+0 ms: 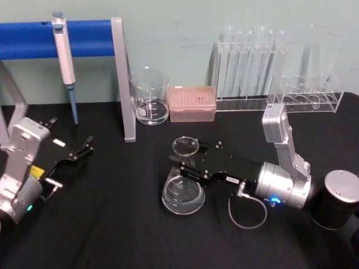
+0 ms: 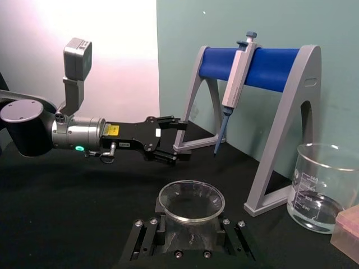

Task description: Grasp the erlenmeyer flask with one hand, shake it three times, then place it back.

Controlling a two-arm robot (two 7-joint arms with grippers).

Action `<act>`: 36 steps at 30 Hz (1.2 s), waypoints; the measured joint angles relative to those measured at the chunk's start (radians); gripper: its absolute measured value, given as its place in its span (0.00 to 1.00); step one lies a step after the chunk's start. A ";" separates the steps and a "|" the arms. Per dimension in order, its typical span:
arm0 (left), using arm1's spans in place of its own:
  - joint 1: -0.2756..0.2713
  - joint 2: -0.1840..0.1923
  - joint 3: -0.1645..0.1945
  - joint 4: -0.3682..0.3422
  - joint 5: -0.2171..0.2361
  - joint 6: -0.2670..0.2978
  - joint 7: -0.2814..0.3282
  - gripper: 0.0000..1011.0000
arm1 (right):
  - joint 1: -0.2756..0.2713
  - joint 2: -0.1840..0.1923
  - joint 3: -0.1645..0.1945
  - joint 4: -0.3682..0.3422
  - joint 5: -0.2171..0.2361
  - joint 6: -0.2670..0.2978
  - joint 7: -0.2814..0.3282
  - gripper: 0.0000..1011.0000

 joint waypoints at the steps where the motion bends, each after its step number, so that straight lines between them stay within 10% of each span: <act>1: 0.000 0.000 0.000 0.000 0.000 0.000 0.000 0.99 | 0.000 0.000 0.000 0.001 0.000 0.000 0.000 0.45; 36: 0.000 0.000 0.000 0.000 0.000 0.000 0.000 0.99 | -0.002 0.001 -0.014 0.015 -0.014 0.036 -0.006 0.45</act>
